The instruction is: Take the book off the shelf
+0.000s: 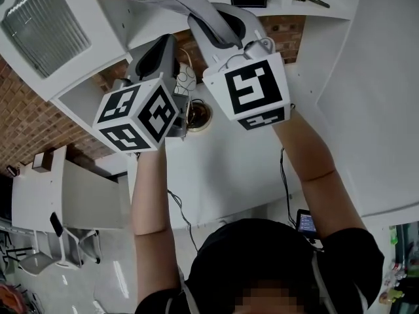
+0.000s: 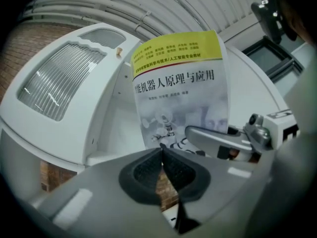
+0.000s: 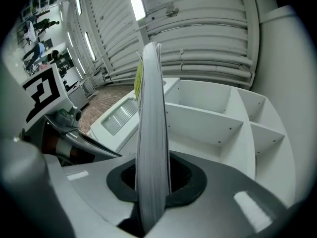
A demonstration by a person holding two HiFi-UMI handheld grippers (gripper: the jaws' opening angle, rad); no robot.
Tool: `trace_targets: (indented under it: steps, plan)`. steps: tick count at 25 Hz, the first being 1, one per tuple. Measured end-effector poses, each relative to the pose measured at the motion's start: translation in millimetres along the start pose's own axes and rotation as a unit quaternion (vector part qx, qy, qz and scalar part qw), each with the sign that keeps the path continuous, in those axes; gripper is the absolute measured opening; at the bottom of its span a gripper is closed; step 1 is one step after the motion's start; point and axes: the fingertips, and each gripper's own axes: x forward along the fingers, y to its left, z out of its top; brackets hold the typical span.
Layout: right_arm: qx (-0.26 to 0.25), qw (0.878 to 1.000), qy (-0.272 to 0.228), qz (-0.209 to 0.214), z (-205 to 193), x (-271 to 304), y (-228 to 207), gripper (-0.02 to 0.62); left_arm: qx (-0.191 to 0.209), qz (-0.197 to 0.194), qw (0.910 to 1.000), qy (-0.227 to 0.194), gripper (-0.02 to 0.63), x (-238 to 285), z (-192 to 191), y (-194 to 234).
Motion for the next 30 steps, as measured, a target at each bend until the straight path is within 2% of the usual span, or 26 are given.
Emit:
trace_targets:
  steps: [7,15,18,27,30]
  plan:
    - [0.005,1.000,-0.007,-0.007,1,-22,0,0.068,0.001,0.007,0.9999,-0.009,0.009,-10,-3,-9]
    - [0.020,0.999,-0.023,-0.033,3,-45,-6,0.067,0.010,0.016,0.9997,-0.014,0.009,-24,-2,-15]
    - [0.040,0.998,-0.025,-0.034,2,-57,-8,0.067,0.018,0.015,0.9997,-0.010,0.009,-26,-6,-21]
    - [0.080,0.996,-0.013,-0.033,-30,-84,-2,0.067,0.003,0.005,1.0000,-0.002,0.009,-29,-24,-34]
    - [0.069,0.997,0.003,-0.023,-43,-94,3,0.067,-0.002,0.004,1.0000,0.007,0.009,-30,-36,-38]
